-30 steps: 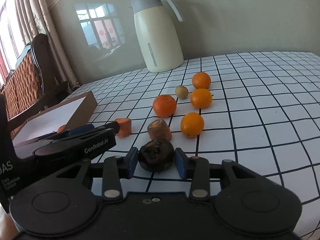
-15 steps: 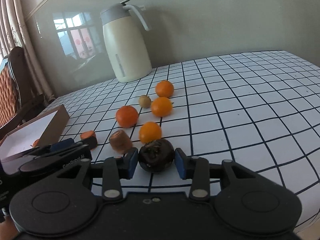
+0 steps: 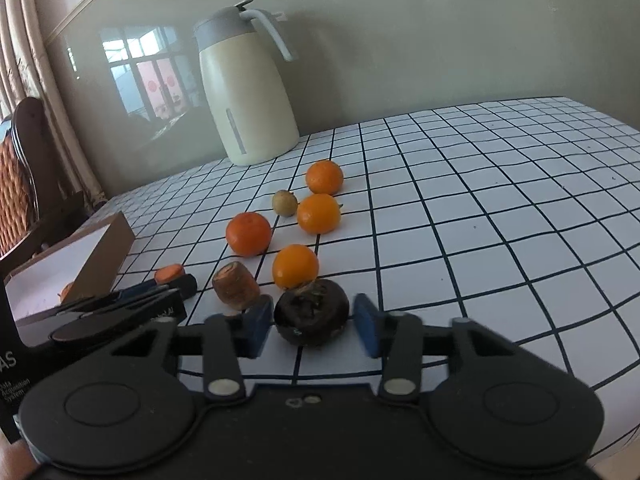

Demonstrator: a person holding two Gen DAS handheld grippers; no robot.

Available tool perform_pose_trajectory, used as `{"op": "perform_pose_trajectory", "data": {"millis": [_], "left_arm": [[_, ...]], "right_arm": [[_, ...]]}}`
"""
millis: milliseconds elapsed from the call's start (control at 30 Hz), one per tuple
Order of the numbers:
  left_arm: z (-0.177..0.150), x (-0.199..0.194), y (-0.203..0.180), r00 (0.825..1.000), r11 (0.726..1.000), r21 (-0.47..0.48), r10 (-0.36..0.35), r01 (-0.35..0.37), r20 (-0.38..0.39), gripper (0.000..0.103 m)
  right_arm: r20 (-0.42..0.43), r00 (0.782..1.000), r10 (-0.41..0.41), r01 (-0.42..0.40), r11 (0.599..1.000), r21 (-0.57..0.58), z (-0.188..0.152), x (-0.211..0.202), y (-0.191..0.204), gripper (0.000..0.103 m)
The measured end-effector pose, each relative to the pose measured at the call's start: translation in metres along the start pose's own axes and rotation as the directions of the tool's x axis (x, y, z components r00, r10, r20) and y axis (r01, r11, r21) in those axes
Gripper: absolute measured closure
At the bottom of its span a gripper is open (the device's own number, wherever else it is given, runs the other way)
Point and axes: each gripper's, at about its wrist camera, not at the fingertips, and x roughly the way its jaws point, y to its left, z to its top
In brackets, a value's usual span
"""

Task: Organize fruits
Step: 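Grasp the orange carrot slice with the left tool while the right tool grasps the mangosteen, then carry the carrot slice and mangosteen in both tools over the white tray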

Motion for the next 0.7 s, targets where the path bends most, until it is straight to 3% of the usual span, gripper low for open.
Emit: {"op": "perform_pose_trajectory", "data": {"millis": [700], "left_arm": [[-0.016,-0.033,0.006,1.0,1.0,0.008,-0.017,0.017,-0.009,0.075]], "right_arm": [[0.006,1.0,0.009,-0.009,0.998,-0.056,-0.003,-0.007,0.011,0.07]]}}
